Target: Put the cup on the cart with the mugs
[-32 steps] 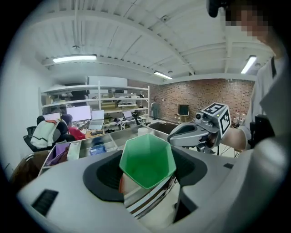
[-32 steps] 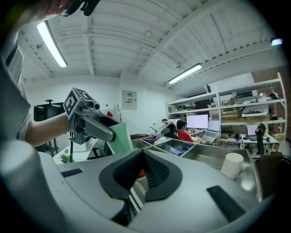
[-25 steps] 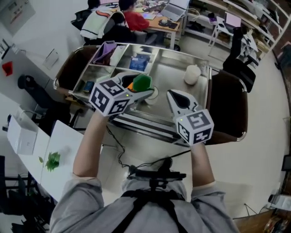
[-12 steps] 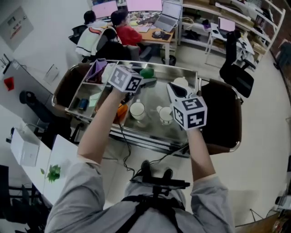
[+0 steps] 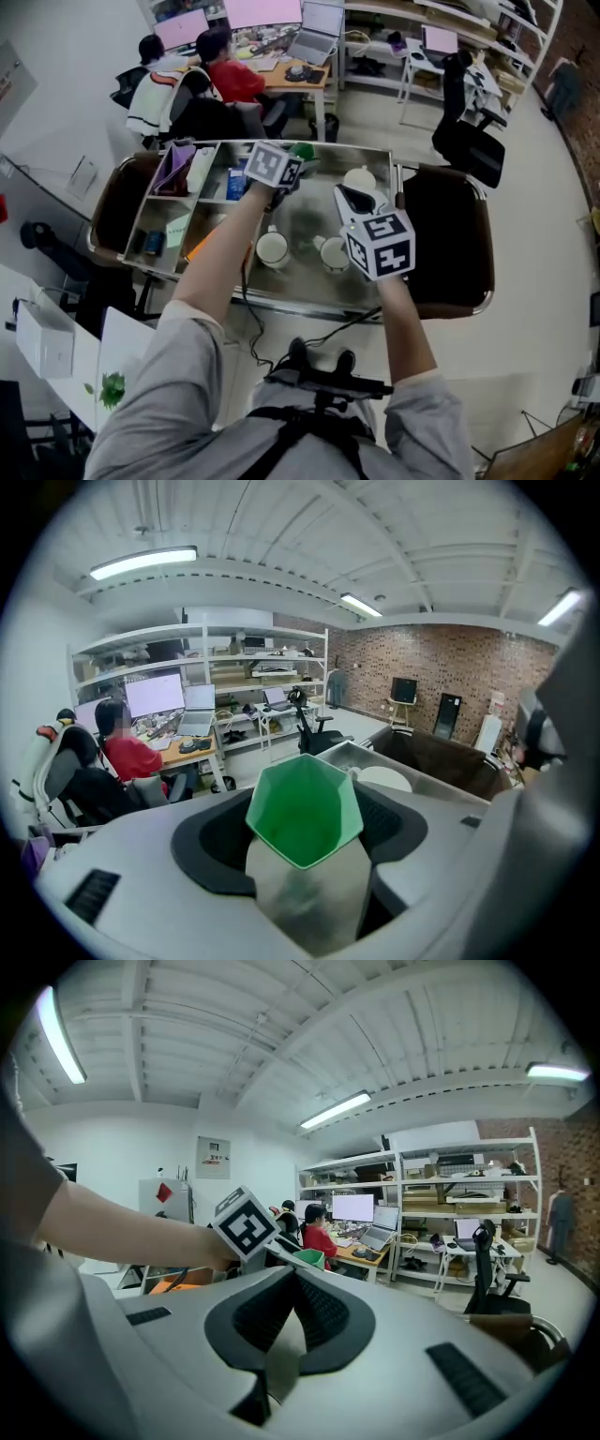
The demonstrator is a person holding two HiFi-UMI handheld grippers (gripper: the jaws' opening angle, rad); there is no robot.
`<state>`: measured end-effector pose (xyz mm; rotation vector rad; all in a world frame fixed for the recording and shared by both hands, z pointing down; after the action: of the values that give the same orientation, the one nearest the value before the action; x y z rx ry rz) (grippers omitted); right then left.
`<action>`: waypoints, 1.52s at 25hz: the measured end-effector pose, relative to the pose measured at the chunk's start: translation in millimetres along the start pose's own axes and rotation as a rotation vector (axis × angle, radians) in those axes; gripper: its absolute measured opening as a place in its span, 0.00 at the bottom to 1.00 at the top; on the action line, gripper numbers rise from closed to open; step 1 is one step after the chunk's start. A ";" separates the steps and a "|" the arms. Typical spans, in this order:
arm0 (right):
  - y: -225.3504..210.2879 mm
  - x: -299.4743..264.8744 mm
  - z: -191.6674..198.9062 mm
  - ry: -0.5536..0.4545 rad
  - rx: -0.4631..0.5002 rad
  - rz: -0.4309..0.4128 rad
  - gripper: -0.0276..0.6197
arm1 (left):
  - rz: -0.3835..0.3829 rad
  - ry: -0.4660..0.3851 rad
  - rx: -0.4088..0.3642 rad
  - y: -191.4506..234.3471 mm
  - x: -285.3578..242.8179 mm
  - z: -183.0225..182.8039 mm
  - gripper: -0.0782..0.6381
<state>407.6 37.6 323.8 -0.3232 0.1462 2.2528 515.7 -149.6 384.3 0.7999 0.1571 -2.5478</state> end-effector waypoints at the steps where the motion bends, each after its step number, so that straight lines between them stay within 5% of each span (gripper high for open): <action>1: -0.7 -0.8 0.9 0.002 0.001 0.003 0.06 | -0.006 0.002 0.003 3.6 -7.0 1.1 0.55; 13: -10.6 -6.8 8.7 0.008 -0.024 0.039 0.06 | -0.021 0.062 0.051 33.2 -53.8 30.4 0.55; 18: -13.6 -10.6 12.0 0.017 -0.026 0.041 0.06 | -0.008 0.110 -0.001 27.4 -66.1 31.1 0.55; 36: -21.9 -8.0 15.6 0.027 -0.038 0.024 0.06 | 0.023 0.072 0.041 14.3 -81.1 42.4 0.55; 38: -22.8 -7.7 17.0 0.026 -0.032 0.026 0.06 | 0.011 0.061 0.027 12.8 -80.4 43.0 0.64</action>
<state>426.7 50.3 342.3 -0.3693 0.1289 2.2790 557.7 -139.5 465.6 0.8865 0.1376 -2.5215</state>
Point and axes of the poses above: the fingertips, and each gripper's own axes: x backward along the fingers, y to its left, z out of its underside, the point moved 7 cm from there along x, backward along the fingers, and after that the axes turned 6 degrees about z, right-handed, at the moved point
